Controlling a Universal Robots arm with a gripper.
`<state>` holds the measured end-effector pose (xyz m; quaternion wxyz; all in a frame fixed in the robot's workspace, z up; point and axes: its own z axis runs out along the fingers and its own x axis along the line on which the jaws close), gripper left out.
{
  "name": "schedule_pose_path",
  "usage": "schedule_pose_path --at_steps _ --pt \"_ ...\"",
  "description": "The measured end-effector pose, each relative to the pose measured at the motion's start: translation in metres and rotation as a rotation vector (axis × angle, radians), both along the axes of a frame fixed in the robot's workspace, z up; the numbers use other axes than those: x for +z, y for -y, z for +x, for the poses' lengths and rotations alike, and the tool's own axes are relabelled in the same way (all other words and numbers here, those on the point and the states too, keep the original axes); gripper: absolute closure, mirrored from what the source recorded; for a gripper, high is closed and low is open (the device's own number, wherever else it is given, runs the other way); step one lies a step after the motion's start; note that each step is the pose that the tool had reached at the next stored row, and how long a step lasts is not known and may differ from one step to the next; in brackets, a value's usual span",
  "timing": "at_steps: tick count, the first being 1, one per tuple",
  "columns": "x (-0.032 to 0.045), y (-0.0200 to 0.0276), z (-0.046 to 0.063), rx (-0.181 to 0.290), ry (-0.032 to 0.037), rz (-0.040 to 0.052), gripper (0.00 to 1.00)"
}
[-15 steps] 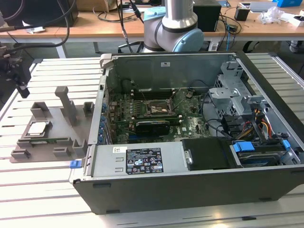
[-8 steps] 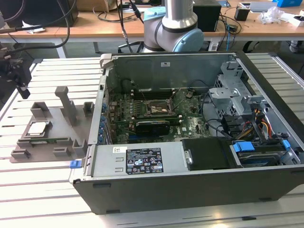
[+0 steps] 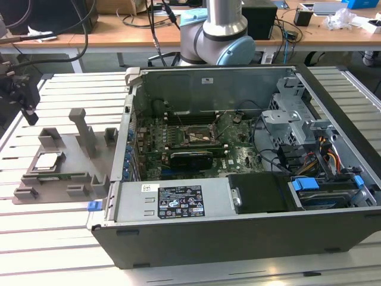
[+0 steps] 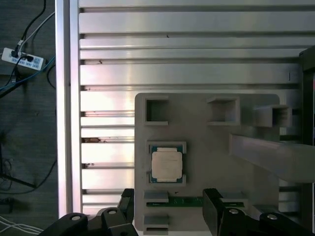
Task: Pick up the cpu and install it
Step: 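Pick up the cpu and move it towards the insertion slot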
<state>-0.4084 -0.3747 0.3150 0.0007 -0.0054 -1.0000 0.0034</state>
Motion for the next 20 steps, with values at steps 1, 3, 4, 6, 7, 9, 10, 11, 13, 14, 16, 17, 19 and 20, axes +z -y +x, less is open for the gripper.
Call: schedule_pose_path --at_steps 1,3,4,6,7,9,10,11,13,14,16,17,19,20 --pt "-0.0003 0.0 0.0 0.0 -0.0001 0.0 0.34" --pt "-0.001 0.0 0.0 0.0 -0.0001 0.0 0.34" --pt "-0.0014 0.0 0.0 0.0 0.0 0.0 0.34" --pt "-0.0058 0.0 0.0 0.0 -0.0001 0.0 0.34" --pt "-0.0106 0.0 0.0 0.0 -0.0001 0.0 0.34" --pt "-0.012 0.0 0.0 0.0 -0.0001 0.0 0.34" --pt "-0.0126 0.0 0.0 0.0 0.0 0.0 0.34" --pt "-0.0132 0.0 0.0 0.0 0.0 0.0 0.34" --pt "-0.0139 0.0 0.0 0.0 0.0 0.0 0.34" --pt "-0.0144 0.0 0.0 0.0 0.0 0.0 0.34" --pt "-0.0151 0.0 0.0 0.0 0.0 0.0 0.34" --pt "-0.0156 0.0 0.0 0.0 -0.0001 0.0 0.34" --pt "-0.0168 0.0 0.0 0.0 -0.0001 0.0 0.34" --pt "-0.0171 0.0 0.0 0.0 0.0 0.0 0.34"
